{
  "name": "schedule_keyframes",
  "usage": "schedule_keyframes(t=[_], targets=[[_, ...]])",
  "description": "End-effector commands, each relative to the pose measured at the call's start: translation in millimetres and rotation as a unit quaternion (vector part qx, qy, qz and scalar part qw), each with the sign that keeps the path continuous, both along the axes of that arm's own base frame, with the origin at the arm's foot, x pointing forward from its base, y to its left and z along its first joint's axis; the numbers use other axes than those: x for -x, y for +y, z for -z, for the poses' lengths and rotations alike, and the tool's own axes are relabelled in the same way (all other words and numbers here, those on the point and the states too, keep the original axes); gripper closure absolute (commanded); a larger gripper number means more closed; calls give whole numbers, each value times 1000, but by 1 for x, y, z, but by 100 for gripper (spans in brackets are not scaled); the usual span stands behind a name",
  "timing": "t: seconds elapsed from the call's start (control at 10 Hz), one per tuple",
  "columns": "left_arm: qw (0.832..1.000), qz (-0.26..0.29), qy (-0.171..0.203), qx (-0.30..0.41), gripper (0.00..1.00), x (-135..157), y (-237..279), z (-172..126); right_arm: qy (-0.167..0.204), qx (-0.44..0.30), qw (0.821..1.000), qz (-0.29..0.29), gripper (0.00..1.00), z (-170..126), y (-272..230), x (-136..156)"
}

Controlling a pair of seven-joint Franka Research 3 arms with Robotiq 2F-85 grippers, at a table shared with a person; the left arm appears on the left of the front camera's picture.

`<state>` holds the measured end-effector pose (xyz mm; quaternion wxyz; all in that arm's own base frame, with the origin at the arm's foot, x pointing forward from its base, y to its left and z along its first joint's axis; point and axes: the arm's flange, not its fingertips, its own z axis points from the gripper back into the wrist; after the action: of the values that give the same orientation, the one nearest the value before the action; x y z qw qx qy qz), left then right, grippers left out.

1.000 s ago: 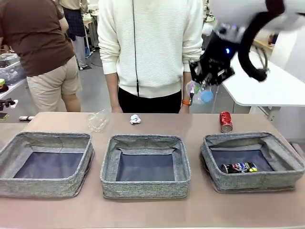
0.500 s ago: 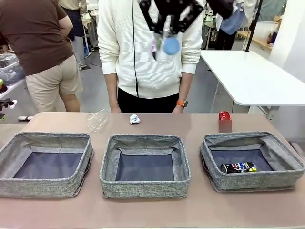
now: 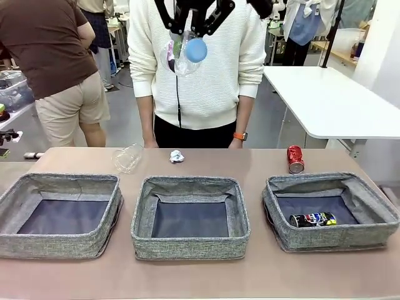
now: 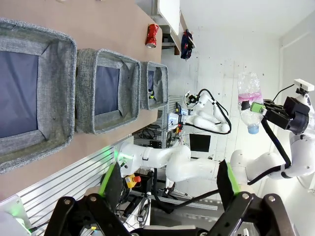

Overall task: Sort the waste into the appropriate baskets.
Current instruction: Pick up the waste item pointed out by the person.

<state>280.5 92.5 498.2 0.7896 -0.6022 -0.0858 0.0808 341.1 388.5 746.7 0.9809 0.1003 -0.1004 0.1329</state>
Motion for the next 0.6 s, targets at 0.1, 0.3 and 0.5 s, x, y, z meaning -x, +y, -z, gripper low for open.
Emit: schedule_keyframes(t=[0.1,0.3,0.5], targets=[[1000,-2,-1,10,0,0,-2,-4,0,0,1000,0,82,0,0,0],[1000,-2,-1,10,0,0,-2,-4,0,0,1000,0,82,0,0,0],[1000,-2,-1,10,0,0,-2,-4,0,0,1000,0,82,0,0,0]])
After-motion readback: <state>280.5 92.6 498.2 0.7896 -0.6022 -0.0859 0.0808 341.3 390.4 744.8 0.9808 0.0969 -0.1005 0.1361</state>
